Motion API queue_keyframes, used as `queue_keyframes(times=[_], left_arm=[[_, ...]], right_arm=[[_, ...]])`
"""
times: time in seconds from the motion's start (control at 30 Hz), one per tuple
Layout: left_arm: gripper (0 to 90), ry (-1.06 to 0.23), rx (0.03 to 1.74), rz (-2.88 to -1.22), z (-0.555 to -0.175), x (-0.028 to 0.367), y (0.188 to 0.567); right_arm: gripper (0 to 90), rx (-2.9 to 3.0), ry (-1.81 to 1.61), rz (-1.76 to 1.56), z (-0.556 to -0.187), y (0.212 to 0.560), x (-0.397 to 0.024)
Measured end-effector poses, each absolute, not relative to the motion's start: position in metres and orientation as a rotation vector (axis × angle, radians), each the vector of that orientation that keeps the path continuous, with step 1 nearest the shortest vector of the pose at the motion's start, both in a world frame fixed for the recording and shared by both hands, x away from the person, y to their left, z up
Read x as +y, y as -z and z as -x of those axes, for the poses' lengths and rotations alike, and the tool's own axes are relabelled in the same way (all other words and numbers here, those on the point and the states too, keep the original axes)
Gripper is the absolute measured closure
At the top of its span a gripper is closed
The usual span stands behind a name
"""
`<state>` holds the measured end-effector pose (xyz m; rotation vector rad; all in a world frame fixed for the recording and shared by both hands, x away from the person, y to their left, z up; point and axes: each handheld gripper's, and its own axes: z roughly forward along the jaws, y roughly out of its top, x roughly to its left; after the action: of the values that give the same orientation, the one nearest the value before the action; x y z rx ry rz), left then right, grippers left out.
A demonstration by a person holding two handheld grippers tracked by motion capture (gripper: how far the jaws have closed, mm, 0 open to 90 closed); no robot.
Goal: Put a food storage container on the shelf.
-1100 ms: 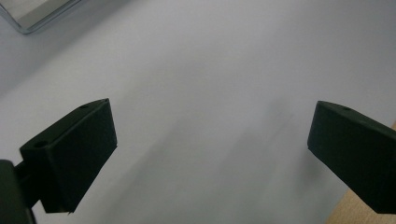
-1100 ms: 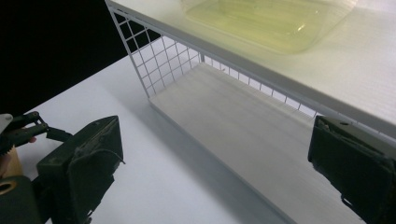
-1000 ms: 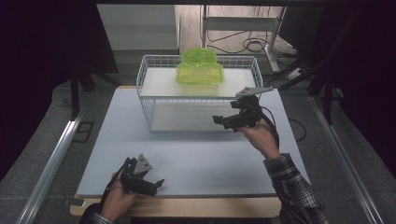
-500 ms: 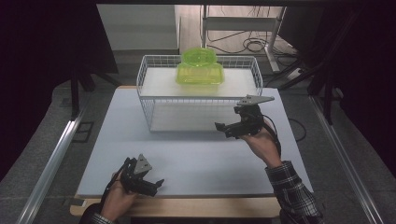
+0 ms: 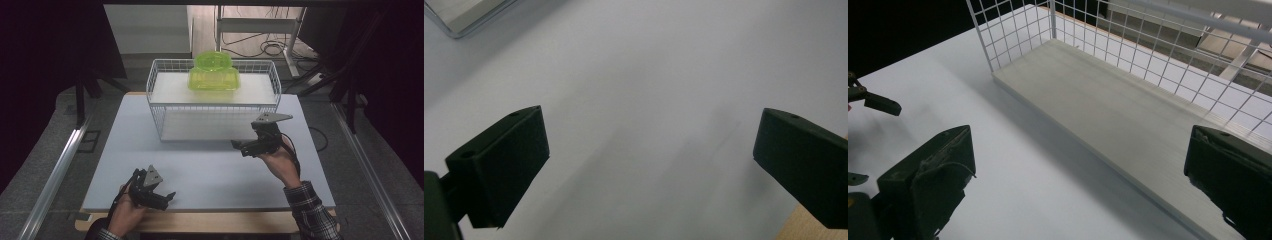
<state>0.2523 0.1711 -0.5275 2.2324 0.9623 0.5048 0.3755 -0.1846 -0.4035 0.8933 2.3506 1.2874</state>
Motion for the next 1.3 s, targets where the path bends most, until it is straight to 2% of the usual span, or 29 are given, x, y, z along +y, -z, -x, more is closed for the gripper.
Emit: queue_keyframes(times=[0.87,1.3], left_arm=[[2.5,-0.474,0.973,-2.188,-0.252,0.176,0.524],[2.2,-0.483,0.968,-2.185,-0.251,0.176,0.524]], right_arm=[[0.0,2.384,-1.200,-0.963,-0.362,0.449,-0.197],[0.0,2.370,-1.158,-0.989,-0.351,0.461,-0.207]])
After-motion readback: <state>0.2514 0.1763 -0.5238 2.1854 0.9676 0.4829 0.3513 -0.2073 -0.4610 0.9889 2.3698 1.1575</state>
